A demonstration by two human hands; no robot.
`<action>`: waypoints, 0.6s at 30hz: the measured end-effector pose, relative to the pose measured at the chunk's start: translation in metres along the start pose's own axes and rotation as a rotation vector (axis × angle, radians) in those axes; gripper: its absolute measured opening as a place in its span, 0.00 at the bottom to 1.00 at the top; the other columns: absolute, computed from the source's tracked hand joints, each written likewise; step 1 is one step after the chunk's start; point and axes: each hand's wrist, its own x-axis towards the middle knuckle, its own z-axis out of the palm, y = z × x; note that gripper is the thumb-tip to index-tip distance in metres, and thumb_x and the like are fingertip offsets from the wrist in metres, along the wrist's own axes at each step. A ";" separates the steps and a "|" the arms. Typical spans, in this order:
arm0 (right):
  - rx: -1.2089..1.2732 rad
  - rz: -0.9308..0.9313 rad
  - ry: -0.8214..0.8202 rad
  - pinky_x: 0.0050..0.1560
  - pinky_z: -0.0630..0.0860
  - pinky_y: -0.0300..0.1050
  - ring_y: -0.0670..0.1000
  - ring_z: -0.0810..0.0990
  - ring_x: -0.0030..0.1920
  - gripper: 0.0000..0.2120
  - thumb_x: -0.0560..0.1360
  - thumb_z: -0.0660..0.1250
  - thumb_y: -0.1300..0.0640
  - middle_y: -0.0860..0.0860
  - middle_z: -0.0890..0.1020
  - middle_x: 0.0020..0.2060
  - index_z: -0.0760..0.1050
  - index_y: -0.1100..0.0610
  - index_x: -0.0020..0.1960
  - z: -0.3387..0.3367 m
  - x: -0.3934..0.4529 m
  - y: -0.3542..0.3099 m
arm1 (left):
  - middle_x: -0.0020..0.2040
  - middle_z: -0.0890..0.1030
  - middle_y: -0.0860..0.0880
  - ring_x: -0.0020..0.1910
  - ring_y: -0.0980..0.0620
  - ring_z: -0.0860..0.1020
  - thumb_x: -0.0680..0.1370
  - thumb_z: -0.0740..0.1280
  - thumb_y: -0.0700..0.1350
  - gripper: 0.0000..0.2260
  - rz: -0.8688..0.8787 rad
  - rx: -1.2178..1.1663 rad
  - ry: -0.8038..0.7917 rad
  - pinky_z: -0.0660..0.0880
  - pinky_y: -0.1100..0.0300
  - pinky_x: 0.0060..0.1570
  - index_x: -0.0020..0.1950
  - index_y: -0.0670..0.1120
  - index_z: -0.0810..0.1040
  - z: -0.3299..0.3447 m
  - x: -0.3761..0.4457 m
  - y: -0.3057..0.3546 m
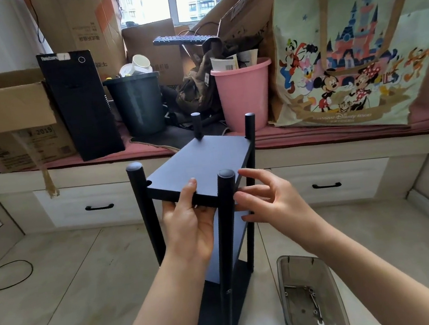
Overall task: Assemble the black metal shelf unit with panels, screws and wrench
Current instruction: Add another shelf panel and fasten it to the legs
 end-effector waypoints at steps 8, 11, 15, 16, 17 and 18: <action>-0.107 -0.149 0.023 0.57 0.81 0.52 0.45 0.83 0.54 0.20 0.72 0.75 0.47 0.42 0.83 0.53 0.75 0.35 0.61 0.010 0.001 0.006 | 0.65 0.80 0.38 0.61 0.39 0.81 0.82 0.63 0.37 0.20 0.000 0.006 0.008 0.76 0.41 0.64 0.75 0.40 0.70 -0.001 0.000 0.000; -0.084 -0.161 0.027 0.56 0.81 0.54 0.46 0.84 0.53 0.19 0.71 0.75 0.48 0.45 0.84 0.53 0.77 0.35 0.60 0.010 0.002 0.006 | 0.66 0.79 0.38 0.62 0.39 0.81 0.82 0.63 0.38 0.20 -0.011 0.004 0.012 0.76 0.41 0.65 0.75 0.41 0.69 -0.001 0.000 0.000; -0.075 -0.177 0.030 0.56 0.81 0.54 0.46 0.83 0.55 0.18 0.72 0.75 0.50 0.46 0.85 0.52 0.77 0.36 0.59 0.011 0.002 0.005 | 0.66 0.79 0.38 0.62 0.39 0.81 0.82 0.64 0.39 0.21 -0.029 0.015 0.011 0.78 0.45 0.62 0.75 0.40 0.69 0.000 -0.001 0.002; -0.080 -0.185 0.028 0.56 0.81 0.54 0.46 0.83 0.55 0.18 0.73 0.75 0.52 0.46 0.85 0.52 0.76 0.36 0.59 0.011 0.002 0.005 | 0.66 0.79 0.37 0.62 0.39 0.81 0.82 0.64 0.39 0.21 -0.034 0.014 0.006 0.79 0.46 0.62 0.75 0.40 0.69 0.000 -0.002 0.002; -0.088 -0.193 0.026 0.57 0.81 0.54 0.46 0.83 0.55 0.18 0.74 0.74 0.53 0.45 0.85 0.53 0.76 0.36 0.59 0.012 0.002 0.005 | 0.67 0.78 0.37 0.63 0.39 0.80 0.82 0.64 0.39 0.22 -0.044 0.011 -0.002 0.78 0.45 0.63 0.76 0.39 0.69 0.000 -0.002 0.003; -0.096 -0.202 0.024 0.57 0.80 0.54 0.46 0.83 0.56 0.18 0.74 0.74 0.53 0.45 0.84 0.53 0.75 0.37 0.60 0.012 0.002 0.005 | 0.68 0.77 0.36 0.64 0.38 0.79 0.82 0.64 0.39 0.22 -0.058 0.008 -0.013 0.76 0.44 0.65 0.76 0.38 0.68 -0.001 -0.003 0.003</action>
